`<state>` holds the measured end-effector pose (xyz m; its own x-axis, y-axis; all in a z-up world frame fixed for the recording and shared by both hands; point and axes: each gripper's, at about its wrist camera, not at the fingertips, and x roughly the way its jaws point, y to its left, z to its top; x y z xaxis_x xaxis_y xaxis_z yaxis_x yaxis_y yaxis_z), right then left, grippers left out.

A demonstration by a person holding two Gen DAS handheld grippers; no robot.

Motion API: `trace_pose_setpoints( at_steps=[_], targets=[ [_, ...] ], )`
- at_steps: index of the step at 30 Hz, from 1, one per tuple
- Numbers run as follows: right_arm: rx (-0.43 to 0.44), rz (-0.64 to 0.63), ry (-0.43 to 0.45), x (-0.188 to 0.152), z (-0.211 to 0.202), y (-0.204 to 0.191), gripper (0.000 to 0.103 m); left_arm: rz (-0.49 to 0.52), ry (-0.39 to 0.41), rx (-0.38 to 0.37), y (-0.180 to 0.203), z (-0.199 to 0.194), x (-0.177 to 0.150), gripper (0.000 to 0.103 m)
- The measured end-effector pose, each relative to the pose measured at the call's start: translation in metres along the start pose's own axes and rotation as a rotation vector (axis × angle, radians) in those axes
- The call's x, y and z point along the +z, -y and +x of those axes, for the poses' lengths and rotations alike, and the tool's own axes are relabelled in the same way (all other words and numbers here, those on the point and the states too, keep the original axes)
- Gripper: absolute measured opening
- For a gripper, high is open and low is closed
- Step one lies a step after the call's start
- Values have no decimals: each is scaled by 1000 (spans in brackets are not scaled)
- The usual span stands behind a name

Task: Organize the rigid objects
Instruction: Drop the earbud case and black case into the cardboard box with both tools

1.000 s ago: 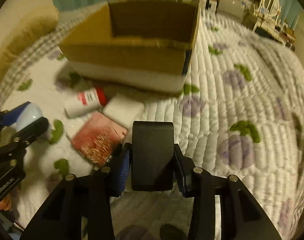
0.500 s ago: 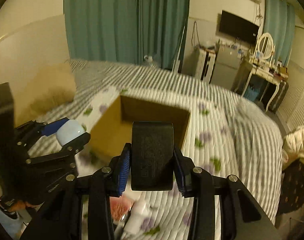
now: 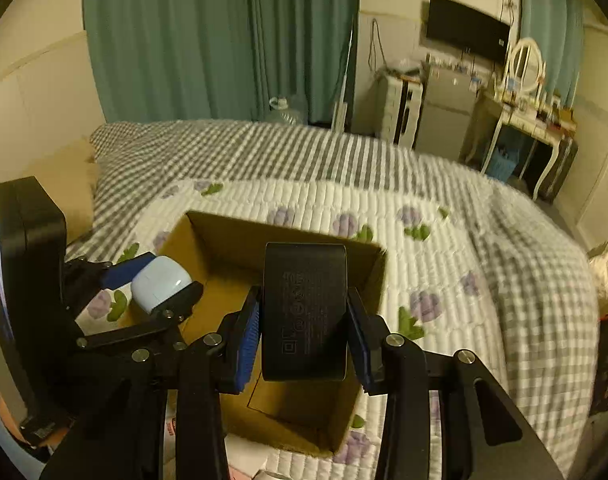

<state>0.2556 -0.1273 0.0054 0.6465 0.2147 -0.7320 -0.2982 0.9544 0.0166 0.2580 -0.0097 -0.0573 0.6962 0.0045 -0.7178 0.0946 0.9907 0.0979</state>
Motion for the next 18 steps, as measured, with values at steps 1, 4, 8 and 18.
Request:
trace_pose_setpoints(
  at_steps=[1, 4, 8, 18],
  targets=[
    [1, -1, -7, -2, 5, 1, 39, 2, -4, -2, 0, 4, -1, 52],
    [8, 9, -19, -6, 14, 5, 39, 5, 4, -1, -1, 11, -3, 52],
    [8, 18, -27, -6, 24, 12, 39, -26, 32, -8, -5, 14, 1, 68],
    [22, 17, -81, 0, 54, 13, 39, -26, 57, 8, -14, 8, 8, 69]
  ],
)
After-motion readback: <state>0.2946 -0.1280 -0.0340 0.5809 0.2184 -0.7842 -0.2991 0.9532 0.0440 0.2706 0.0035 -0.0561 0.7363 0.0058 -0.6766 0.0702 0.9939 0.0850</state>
